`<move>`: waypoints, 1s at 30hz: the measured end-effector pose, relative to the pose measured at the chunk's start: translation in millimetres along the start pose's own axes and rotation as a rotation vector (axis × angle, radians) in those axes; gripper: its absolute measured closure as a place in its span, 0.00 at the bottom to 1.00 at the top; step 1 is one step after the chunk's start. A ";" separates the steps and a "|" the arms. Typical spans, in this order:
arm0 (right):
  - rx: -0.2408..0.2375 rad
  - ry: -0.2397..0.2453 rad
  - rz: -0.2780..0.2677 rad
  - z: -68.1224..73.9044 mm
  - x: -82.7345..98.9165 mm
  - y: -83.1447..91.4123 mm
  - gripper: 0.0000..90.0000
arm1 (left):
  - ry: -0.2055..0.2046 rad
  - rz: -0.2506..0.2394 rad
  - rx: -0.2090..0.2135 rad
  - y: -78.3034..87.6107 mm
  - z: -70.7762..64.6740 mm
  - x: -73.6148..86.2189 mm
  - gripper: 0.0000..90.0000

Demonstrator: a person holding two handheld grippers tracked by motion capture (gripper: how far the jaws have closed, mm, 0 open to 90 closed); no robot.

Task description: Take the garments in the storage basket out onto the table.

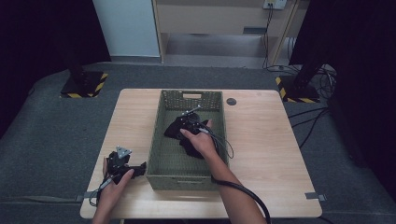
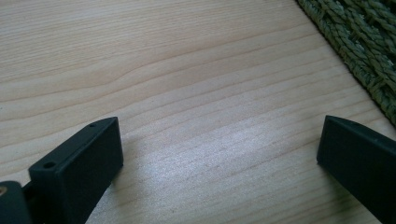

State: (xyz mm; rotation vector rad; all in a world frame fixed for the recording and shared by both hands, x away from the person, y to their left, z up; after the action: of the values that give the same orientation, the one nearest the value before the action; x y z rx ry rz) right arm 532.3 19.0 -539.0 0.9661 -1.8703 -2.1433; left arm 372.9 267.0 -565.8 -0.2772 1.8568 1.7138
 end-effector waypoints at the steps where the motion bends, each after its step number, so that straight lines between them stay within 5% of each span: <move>1: -0.001 -0.001 0.003 0.0 -0.4 -0.8 0.01 | 0.000 0.000 0.000 0.0 0.0 0.0 0.00; 20: -0.002 0.018 0.042 -1.1 0.1 -11.1 0.07 | -0.002 0.000 0.001 0.1 0.2 0.1 0.00; 30: -0.026 0.076 0.027 -1.9 0.6 -2.0 0.37 | -0.002 0.000 0.001 0.1 0.2 0.1 0.00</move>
State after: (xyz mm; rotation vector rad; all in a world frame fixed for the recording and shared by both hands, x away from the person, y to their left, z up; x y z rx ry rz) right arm 533.4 17.5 -541.1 0.9967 -1.8065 -2.0798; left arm 372.9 267.2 -565.8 -0.2748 1.8565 1.7121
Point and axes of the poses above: each handheld gripper's, and its own axes: y roughly backward along the jaws, x roughly out of its underside, z roughly to its left, the point moved 3 cm from there along -y, roughly forward along the jaws, and after that the axes turned 11 degrees about z, right-handed, at the moved point
